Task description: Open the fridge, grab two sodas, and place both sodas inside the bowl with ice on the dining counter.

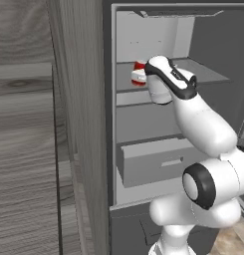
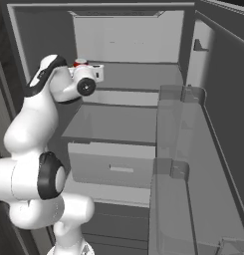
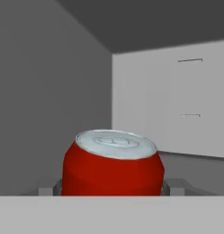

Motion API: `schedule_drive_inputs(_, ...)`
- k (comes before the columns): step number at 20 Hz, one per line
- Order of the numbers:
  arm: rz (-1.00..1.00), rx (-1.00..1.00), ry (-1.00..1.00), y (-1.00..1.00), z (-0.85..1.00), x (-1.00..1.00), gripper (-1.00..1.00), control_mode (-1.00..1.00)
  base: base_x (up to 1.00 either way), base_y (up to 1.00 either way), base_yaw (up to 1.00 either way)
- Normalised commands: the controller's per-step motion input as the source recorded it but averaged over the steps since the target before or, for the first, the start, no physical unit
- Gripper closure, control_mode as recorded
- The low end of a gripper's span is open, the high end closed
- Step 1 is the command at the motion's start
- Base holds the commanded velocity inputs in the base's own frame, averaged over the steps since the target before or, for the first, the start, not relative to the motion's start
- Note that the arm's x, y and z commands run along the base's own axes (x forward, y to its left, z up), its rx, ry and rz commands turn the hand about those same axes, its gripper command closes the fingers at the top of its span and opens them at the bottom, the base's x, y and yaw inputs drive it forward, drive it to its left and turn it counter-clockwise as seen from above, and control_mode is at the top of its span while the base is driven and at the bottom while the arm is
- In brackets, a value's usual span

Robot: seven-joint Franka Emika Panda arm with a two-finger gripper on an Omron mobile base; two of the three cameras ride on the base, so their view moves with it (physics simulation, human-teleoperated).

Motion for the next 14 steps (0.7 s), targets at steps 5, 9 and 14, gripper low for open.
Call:
schedule_drive_inputs(5, -0.05, -0.04, 0.01, -0.22, 0.51, -0.44, 1.0, -1.0, 0.0, 0.0, 0.0)
schedule_drive_inputs(9, -0.05, -0.05, 0.02, -0.25, 0.44, -0.57, 1.0, -1.0, 0.0, 0.0, 0.0)
schedule_drive_inputs(14, -0.05, -0.06, 0.08, -0.34, 0.27, -0.72, 1.0, -1.0, 0.0, 0.0, 0.0)
